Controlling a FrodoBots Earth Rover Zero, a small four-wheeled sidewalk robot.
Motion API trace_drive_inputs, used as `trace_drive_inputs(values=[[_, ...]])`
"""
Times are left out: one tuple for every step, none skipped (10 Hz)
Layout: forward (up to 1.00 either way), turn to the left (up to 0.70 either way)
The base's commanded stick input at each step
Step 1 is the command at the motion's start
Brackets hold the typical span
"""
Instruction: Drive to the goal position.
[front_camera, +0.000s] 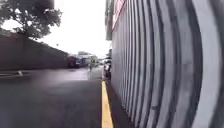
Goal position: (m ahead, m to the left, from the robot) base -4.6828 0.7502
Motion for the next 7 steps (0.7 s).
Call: trace_drive_inputs(values=[[0.32,0.0],[0.32,0.0],[0.32,0.0],[0.32,0.0],[0.32,0.0],[0.32,0.0],[0.32,0.0]])
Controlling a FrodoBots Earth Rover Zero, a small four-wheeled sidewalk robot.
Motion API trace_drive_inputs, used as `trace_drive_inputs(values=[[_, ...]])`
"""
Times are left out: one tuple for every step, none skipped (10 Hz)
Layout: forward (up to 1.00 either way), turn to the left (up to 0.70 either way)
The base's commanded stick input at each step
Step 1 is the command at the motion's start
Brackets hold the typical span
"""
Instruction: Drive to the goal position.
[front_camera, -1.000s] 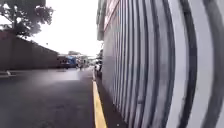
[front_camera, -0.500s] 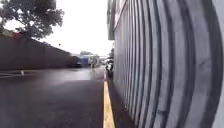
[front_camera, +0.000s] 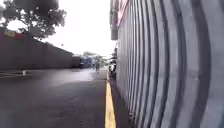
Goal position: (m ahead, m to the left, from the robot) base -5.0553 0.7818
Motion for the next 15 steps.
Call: trace_drive_inputs(values=[[0.32,0.0],[0.32,0.0],[0.32,0.0],[0.32,0.0],[0.32,0.0],[0.32,0.0],[0.33,0.0],[0.33,0.0],[0.32,0.0],[0.33,0.0],[0.33,0.0],[0.33,0.0],[0.28,0.0],[0.15,0.0],[0.0,0.0]])
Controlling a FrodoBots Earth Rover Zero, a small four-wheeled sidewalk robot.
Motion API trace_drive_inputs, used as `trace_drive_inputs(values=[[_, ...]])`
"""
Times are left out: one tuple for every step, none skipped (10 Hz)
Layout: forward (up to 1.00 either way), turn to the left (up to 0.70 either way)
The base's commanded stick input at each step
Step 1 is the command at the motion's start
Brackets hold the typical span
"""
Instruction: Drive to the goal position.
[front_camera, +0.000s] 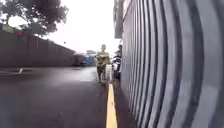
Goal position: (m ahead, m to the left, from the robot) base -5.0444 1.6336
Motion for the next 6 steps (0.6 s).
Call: trace_drive_inputs(values=[[0.0,0.0],[0.0,0.0],[0.0,0.0],[0.0,0.0],[0.0,0.0],[0.0,0.0]])
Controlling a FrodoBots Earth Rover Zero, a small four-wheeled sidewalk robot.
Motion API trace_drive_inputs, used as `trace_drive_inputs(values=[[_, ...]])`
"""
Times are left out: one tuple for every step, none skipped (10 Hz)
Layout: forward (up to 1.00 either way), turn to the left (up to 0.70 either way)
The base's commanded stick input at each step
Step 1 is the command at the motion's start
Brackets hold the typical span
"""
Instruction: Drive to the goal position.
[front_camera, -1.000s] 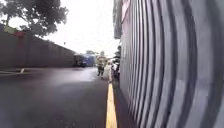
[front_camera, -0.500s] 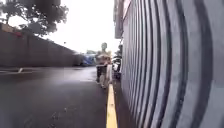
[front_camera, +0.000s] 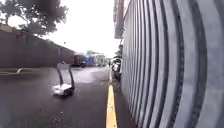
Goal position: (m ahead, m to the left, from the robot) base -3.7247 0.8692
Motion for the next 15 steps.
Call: trace_drive_inputs(values=[[0.0,0.0],[0.0,0.0],[0.07,0.0],[0.17,0.0],[0.27,0.0],[0.28,0.0],[0.28,0.0],[0.0,0.0],[0.0,0.0],[0.0,0.0],[0.0,0.03],[0.0,0.15],[0.0,0.24],[0.0,0.25],[0.0,0.24]])
